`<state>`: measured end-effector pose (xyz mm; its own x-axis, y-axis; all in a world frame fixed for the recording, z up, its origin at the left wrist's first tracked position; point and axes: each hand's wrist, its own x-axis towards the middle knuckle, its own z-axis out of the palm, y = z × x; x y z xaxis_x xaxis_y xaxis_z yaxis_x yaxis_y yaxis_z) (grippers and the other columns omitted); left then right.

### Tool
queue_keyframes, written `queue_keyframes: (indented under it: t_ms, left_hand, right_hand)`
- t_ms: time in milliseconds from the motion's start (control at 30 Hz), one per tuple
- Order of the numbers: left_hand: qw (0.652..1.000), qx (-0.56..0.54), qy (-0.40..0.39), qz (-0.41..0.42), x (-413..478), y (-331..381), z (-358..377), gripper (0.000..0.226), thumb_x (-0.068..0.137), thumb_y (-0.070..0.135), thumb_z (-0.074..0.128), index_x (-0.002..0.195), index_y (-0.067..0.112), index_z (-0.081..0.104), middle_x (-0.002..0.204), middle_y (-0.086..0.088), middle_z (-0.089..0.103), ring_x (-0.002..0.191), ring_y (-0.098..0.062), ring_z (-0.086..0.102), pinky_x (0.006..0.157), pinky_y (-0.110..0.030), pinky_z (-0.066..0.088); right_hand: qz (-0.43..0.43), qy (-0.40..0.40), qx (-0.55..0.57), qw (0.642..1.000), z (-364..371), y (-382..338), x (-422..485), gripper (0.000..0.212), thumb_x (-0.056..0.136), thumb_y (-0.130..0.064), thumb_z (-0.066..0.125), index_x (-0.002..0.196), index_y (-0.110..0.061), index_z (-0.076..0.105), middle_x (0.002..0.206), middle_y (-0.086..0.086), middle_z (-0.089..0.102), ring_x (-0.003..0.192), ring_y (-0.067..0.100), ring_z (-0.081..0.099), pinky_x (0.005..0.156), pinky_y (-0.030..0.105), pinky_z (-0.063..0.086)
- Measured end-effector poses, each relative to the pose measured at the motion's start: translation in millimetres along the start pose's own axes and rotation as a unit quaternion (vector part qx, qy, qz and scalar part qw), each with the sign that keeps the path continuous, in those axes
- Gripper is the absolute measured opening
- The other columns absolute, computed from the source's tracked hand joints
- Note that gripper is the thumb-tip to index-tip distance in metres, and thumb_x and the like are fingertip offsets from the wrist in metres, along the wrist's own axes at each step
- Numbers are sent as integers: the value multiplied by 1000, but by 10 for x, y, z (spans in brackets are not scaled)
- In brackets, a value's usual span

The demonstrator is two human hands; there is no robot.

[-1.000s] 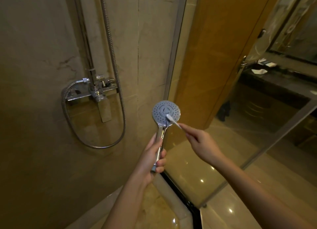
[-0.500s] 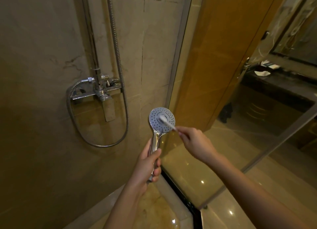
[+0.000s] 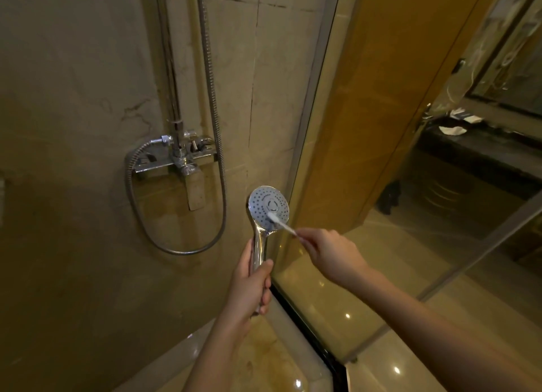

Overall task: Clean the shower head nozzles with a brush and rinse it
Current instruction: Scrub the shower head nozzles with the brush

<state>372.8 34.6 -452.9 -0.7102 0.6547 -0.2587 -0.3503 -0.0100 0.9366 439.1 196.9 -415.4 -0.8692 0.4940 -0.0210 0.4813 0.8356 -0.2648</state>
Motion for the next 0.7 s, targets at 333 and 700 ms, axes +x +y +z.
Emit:
queue_keyframes:
  t_ms: [333, 700]
  left_hand:
    - [1000, 12, -5, 18, -7, 61, -59, 65, 92, 9, 51, 140, 46, 27, 57, -2, 39, 33, -6, 33, 31, -15, 23]
    - [1000, 13, -11, 12, -69, 30, -87, 65, 91, 6, 51, 139, 44, 29, 57, -3, 38, 32, -5, 32, 30, -13, 22]
  right_hand:
    - [-11, 39, 8, 999, -89, -70, 71, 29, 99, -40, 39, 121, -37, 57, 85, -8, 65, 75, 15, 63, 65, 37, 54]
    - [-15, 29, 11, 999, -70, -122, 113, 28, 99, -38, 40, 120, -38, 58, 77, -10, 61, 72, 13, 62, 62, 32, 52]
